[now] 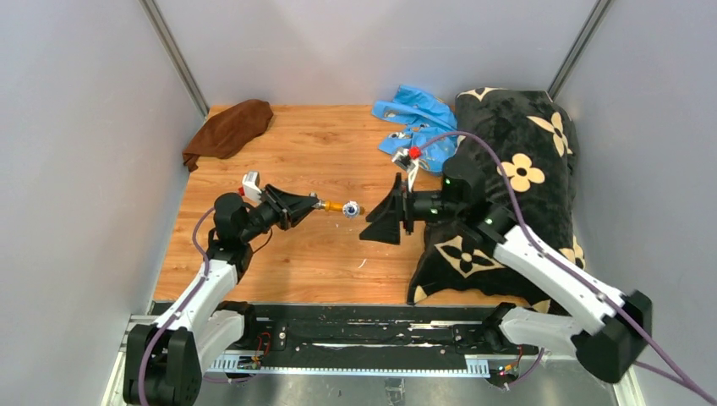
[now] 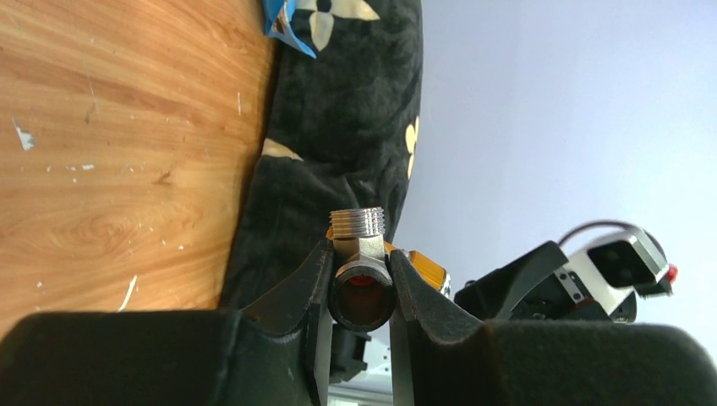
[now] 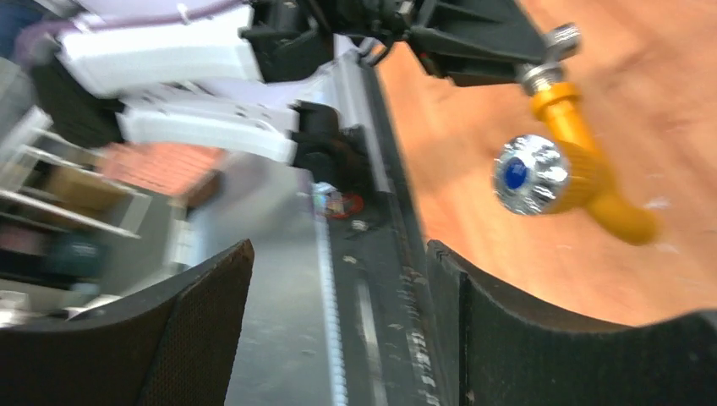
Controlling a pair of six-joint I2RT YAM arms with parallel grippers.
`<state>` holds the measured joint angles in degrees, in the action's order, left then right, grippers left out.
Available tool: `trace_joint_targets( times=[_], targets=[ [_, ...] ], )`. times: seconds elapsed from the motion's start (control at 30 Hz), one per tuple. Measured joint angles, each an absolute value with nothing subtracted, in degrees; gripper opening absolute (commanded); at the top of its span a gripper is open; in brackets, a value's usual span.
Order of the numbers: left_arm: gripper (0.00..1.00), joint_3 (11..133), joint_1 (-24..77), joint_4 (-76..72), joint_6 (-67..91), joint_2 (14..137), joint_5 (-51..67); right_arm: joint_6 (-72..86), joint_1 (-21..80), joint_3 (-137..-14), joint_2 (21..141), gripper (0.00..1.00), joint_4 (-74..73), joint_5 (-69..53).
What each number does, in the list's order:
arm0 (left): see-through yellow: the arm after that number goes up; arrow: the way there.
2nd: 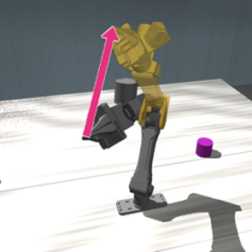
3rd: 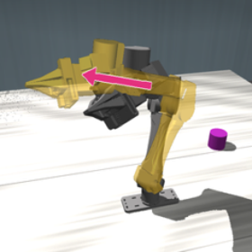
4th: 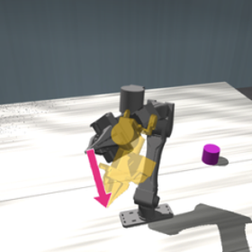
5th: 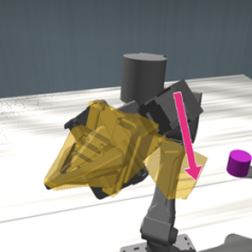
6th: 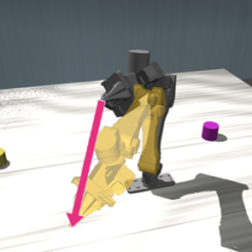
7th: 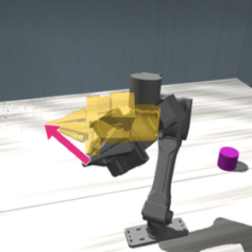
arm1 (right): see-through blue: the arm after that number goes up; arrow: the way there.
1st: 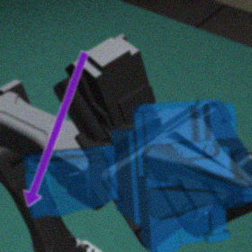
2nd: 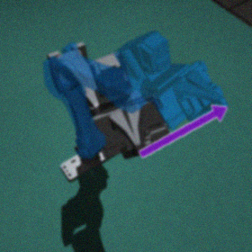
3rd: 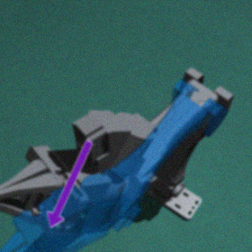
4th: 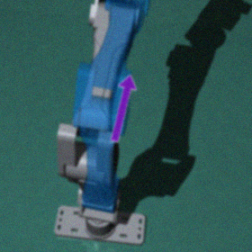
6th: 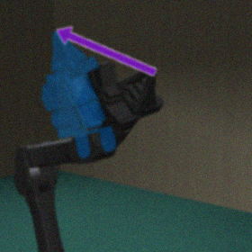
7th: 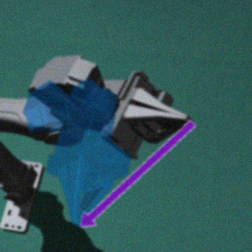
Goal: Install the water faucets
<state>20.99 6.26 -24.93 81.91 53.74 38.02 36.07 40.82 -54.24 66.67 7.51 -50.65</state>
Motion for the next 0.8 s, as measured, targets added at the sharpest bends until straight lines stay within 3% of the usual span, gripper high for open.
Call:
trace_joint_targets(
  times=[0.17,0.37,0.47,0.8],
  targets=[
    [0.0,21.5,6.2,-19.5,82.8,51.3,39.6,13.3,40.9,-51.9,55.5,0.73,-5.2,-42.2],
    [0.0,21.5,6.2,-15.3,83.5,48.0,40.2,-1.3,44.8,-27.8,44.0,0.8,15.2,-34.0],
    [0.0,21.5,6.2,-14.2,83.8,46.3,40.3,-8.7,49.6,-21.7,45.6,0.8,23.1,-28.9],
    [0.0,21.5,6.2,-11.6,84.1,44.5,40.9,-16.8,51.8,-23.0,60.9,0.79,46.2,-19.9]
  ],
)
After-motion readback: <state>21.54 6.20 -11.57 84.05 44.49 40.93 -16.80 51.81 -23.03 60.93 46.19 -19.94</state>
